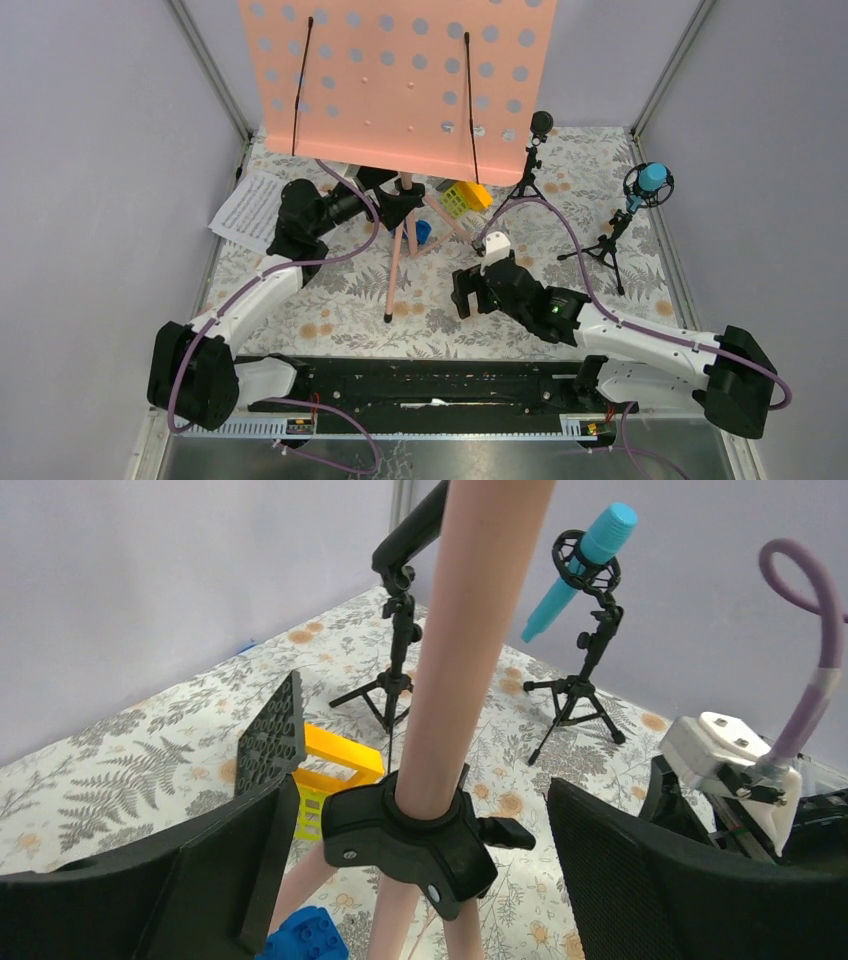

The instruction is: Pack up the instrument practice props

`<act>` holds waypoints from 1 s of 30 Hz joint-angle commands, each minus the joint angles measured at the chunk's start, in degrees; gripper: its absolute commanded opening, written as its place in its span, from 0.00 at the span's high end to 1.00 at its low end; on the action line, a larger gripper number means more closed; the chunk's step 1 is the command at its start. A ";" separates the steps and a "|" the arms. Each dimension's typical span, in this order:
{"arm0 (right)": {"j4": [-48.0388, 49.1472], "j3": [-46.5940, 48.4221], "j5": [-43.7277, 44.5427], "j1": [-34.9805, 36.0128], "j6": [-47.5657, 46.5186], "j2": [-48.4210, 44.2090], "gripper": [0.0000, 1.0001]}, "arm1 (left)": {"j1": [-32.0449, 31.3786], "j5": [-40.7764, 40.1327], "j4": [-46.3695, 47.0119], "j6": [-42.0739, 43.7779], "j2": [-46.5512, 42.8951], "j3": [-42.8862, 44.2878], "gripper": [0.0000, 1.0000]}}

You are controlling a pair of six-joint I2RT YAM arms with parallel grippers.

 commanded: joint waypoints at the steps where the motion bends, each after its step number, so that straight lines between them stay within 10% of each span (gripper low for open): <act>1: -0.05 -0.04 5.01 0.05 -1.43 -4.14 0.04 | 0.37 -6.23 -3.57 -1.11 -5.36 2.15 0.01; 15: -3.25 0.77 12.50 -0.02 1.18 -5.35 0.00 | 0.34 -23.48 -26.57 -9.13 -19.60 -2.29 0.01; 30: -9.63 4.40 18.39 0.07 6.01 -0.07 0.00 | 0.39 -34.60 -56.23 -18.17 -16.28 1.29 0.01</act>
